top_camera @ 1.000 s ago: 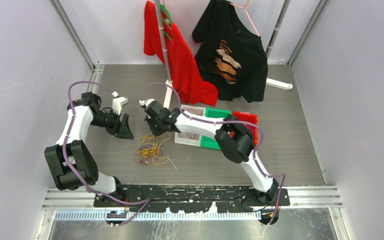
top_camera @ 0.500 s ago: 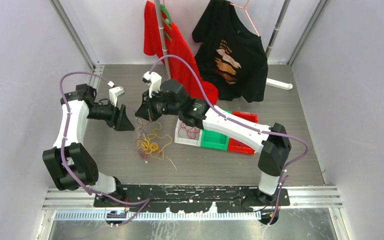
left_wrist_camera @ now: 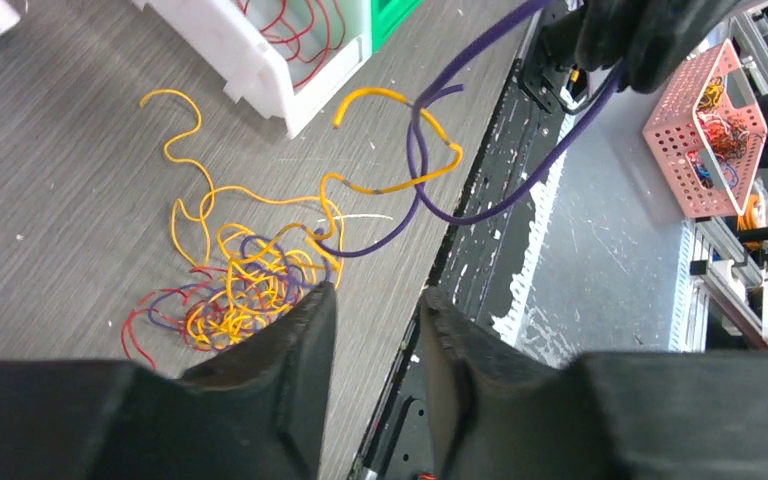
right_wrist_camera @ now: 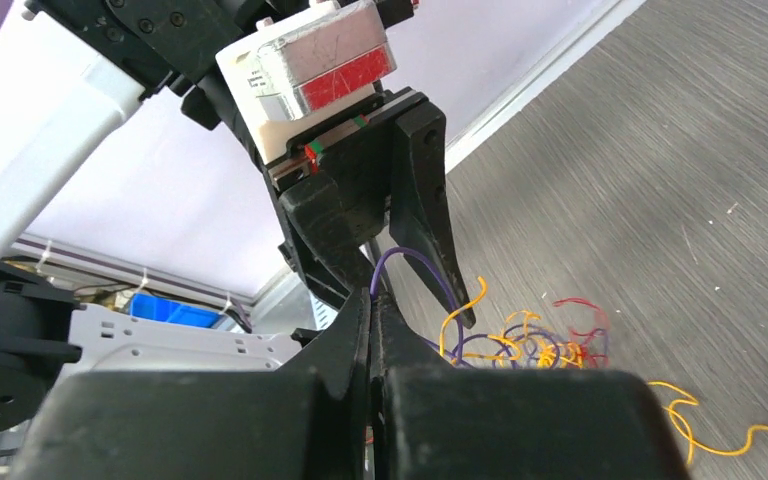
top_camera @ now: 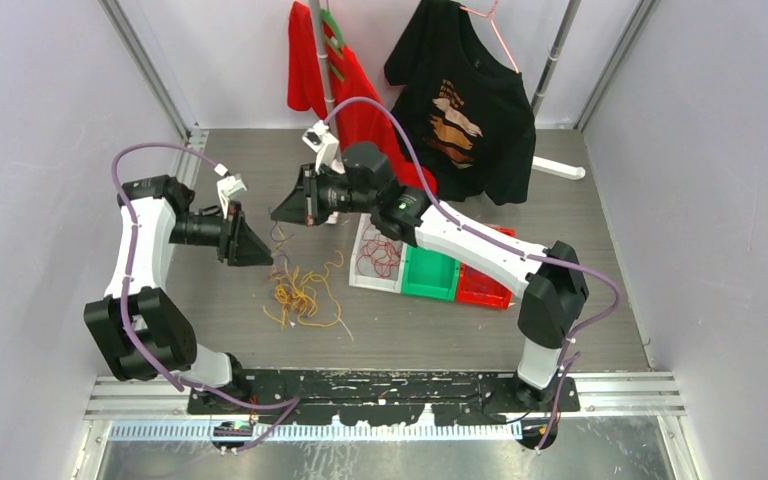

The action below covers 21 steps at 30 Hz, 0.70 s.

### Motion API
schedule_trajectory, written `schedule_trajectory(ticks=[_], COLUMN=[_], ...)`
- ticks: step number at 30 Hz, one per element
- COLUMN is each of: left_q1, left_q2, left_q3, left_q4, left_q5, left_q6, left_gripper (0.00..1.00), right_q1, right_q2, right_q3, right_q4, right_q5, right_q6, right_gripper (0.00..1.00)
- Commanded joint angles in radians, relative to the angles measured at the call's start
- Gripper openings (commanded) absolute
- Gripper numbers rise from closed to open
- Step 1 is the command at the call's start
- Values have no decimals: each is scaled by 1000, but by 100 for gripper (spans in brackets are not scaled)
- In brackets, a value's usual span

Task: Untangle the cables
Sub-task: Untie the cable.

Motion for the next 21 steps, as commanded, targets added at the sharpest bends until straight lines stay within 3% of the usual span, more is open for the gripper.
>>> schedule_trajectory(ticks=[1,6,9,13,16,18,21], left_q1=[5,4,6,7,5,5,4], left_q2=[9,3,-46,-213,-299,-323,-326], left_q3=[16,-35,-69,-155,-184,-207,-245], left_q4=[-171,-138,74,378,414,438,471], left_q5=[101,104,59,12,37,44,33], left_q6=[145,150,-79,-309,-325,-346,-361], left_gripper=[34,33,36,57,63,64,53], right_q1=[-1,-11,-13,-13,-15,-18,-17], right_q2=[-48,-73,-82,-96,-109,-116,-120], right_q3=[46,35,59,102,115,125,139], right_q4=[88,129,128,73,63,69,84], right_q5=[-66,-84,-105,-115,-105,-98,-99], right_q6=[71,134,153,141,137,144,168], right_gripper=[1,1,1,1,1,1,1])
